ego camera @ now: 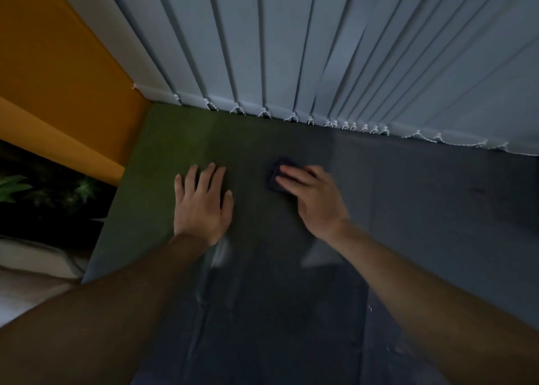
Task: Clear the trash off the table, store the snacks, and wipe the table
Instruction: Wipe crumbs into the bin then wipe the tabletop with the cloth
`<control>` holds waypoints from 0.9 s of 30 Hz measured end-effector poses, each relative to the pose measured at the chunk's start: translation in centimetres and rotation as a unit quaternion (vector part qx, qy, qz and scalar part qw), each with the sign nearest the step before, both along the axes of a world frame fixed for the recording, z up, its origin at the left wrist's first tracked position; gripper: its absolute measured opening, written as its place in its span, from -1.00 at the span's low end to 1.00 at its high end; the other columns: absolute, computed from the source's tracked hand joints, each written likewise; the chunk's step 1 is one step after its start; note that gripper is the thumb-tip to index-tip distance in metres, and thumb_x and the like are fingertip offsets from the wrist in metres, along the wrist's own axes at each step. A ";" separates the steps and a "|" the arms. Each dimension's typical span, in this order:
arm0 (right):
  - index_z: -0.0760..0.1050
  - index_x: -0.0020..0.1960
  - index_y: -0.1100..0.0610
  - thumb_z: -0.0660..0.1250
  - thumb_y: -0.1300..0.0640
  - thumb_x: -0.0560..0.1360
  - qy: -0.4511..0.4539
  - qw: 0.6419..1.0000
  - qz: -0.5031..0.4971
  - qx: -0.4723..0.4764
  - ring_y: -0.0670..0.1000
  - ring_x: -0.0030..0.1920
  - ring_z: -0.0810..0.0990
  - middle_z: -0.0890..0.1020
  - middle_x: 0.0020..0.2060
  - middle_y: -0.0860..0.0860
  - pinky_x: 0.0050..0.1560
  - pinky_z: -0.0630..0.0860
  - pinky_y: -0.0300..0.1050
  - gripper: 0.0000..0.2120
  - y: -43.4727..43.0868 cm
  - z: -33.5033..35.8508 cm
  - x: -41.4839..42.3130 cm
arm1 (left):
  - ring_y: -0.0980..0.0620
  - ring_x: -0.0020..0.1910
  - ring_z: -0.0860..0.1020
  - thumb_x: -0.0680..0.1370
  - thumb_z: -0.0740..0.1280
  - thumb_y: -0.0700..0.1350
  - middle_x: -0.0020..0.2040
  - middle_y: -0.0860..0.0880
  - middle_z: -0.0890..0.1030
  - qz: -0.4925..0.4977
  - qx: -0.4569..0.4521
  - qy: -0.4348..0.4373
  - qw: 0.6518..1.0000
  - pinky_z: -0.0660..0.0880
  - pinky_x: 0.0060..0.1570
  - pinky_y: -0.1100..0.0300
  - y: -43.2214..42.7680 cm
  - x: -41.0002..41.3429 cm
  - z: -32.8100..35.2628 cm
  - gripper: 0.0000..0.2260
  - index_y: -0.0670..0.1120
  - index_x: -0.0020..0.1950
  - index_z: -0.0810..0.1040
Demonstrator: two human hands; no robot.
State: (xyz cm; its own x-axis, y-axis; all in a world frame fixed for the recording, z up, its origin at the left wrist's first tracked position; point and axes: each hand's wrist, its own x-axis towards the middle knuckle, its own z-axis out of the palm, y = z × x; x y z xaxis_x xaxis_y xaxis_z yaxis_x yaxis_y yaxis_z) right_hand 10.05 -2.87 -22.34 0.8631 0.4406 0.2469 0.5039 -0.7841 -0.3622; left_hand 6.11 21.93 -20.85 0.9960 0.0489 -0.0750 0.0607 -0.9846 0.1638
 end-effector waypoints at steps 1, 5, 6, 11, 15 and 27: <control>0.61 0.26 0.07 0.26 0.43 0.40 0.001 0.998 -0.065 0.011 0.20 0.07 0.48 0.58 0.31 -0.03 0.08 0.51 0.11 -0.49 -0.8 0.1 0.5 | -0.21 0.48 0.22 0.61 0.08 0.09 0.46 -0.09 0.37 0.010 -0.008 -0.005 1.000 0.07 0.48 -0.27 -0.4 0.4 0.2 -0.50 -0.06 0.51 0.32; 0.58 0.30 0.11 0.21 0.42 0.44 0.027 0.984 -0.172 0.042 0.21 0.09 0.46 0.55 0.33 0.03 0.16 0.48 0.08 -0.49 -1.0 0.6 -0.5 | -0.17 0.55 0.11 0.63 0.07 0.08 0.55 -0.03 0.23 -0.050 -0.025 0.009 0.998 0.00 0.51 -0.24 -4.0 2.2 0.6 -0.48 0.02 0.59 0.15; 0.58 0.30 0.12 0.22 0.41 0.46 0.027 0.990 -0.135 0.033 0.21 0.08 0.46 0.55 0.33 0.04 0.16 0.48 0.08 -0.52 -0.8 0.4 -1.5 | -0.17 0.57 0.05 0.64 0.06 0.08 0.59 0.00 0.16 -0.057 -0.031 0.024 0.998 -0.03 0.51 -0.24 -5.1 2.4 0.5 -0.47 0.05 0.61 0.10; 0.60 0.29 0.06 0.30 0.42 0.42 -0.005 1.000 -0.011 -0.022 0.16 0.06 0.47 0.56 0.33 -0.02 0.07 0.50 0.08 -0.49 -4.4 0.1 -2.3 | -0.16 0.59 -0.14 0.65 -0.10 0.16 0.63 0.10 -0.09 -0.007 0.013 0.043 0.999 -0.16 0.49 -0.29 -8.2 2.5 -0.9 -0.46 0.12 0.62 -0.10; 0.57 0.31 0.11 0.19 0.43 0.42 0.009 0.972 -0.235 0.019 0.24 0.09 0.47 0.54 0.34 0.05 0.09 0.51 0.14 -0.47 -5.9 0.6 0.0 | -0.17 0.59 -0.16 0.62 -0.17 0.21 0.63 0.08 -0.12 -0.011 0.045 0.048 0.998 -0.14 0.49 -0.30 -8.1 2.6 -1.2 -0.44 0.12 0.62 -0.15; 0.57 0.31 0.06 0.17 0.41 0.40 0.008 0.968 -0.249 0.026 0.21 0.09 0.46 0.53 0.36 0.01 0.10 0.48 0.09 -0.44 -6.5 0.4 1.7 | -0.16 0.59 -0.19 0.61 -0.19 0.23 0.63 0.08 -0.12 -0.014 0.053 0.043 0.998 -0.15 0.49 -0.30 -8.3 2.8 -1.4 -0.42 0.11 0.62 -0.16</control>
